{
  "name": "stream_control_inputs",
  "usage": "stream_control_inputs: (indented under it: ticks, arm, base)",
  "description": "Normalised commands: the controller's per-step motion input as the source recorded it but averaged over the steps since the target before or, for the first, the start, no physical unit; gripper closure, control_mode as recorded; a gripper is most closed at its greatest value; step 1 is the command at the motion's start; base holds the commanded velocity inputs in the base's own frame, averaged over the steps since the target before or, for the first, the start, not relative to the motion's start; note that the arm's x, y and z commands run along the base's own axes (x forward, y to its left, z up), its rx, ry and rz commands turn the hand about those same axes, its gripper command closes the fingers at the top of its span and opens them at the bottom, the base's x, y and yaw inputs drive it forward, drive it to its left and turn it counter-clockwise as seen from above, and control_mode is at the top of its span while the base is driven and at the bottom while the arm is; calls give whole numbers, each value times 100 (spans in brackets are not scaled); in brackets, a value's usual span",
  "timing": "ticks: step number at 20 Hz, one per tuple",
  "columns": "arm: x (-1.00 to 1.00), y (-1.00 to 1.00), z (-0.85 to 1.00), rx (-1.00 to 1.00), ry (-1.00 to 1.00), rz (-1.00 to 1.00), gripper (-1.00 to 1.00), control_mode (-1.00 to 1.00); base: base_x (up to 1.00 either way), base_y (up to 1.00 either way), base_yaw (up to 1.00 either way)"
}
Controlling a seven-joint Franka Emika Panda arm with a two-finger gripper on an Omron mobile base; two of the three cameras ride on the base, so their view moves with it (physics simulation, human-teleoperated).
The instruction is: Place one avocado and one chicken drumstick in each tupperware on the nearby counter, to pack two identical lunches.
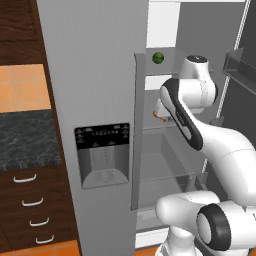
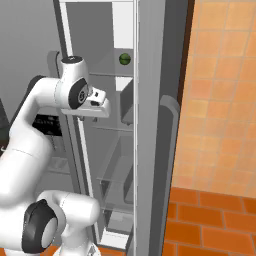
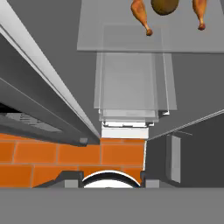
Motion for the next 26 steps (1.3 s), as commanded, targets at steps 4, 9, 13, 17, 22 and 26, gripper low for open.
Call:
stream_control_inputs:
  ticks: [4,9,13,17,22,26]
  arm:
    - [-9,-32,14,7,-18,0,-100,-100]
    - [-9,-42,66,12,-47,0,-100,-100]
    - [-6,-9,70,2,-30,0,-100,-100]
    - [0,3,55,0,-18,0,-100,-100]
    - [1,0,17,-4,-3,-7,-100,-100]
    - [2,-5,-2,-2,-1,0,-100,-100]
  base:
    - [0,0,0]
    - [0,0,0]
    - [0,0,0]
    - [0,0,0]
    - [0,0,0]
    - [0,0,0]
